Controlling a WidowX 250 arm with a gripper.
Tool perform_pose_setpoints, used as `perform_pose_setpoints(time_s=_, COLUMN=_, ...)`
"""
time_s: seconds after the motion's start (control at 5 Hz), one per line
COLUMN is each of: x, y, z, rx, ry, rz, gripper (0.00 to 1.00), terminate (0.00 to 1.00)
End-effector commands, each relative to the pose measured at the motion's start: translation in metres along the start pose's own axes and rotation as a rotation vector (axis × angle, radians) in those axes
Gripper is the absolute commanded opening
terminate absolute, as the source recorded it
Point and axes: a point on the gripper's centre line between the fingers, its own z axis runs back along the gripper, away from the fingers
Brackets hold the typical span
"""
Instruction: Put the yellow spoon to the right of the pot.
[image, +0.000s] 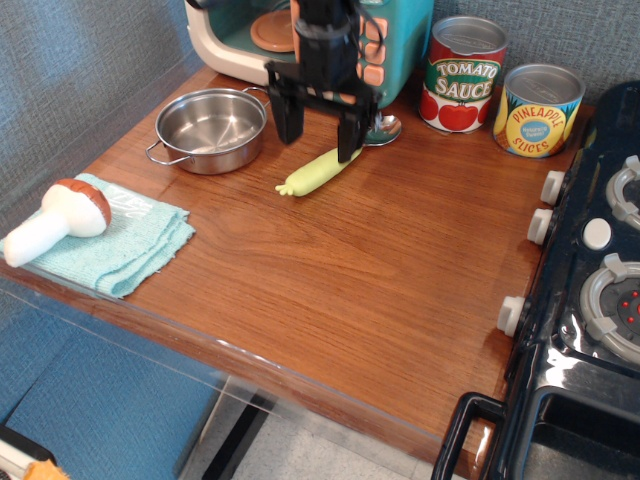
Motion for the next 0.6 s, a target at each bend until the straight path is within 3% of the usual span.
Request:
perform_pose_setpoints(time_s=0.0, x=-0.0053, y=0.0134, z=0.0321, rx=-0.010, ry=-0.081, rz=0.007, gripper=1.00, terminate=0.00)
perform_pose_setpoints(time_s=0.2, x=-0.0053, y=0.0134, z=0.0321, rx=-0.010, ry=-0.081, rz=0.007, gripper=1.00, terminate=0.00)
perform_pose_setpoints(time_s=0.4, x=-0.0053, y=0.0134, z=0.0321, rx=-0.010, ry=-0.081, rz=0.007, gripper=1.00, terminate=1.00)
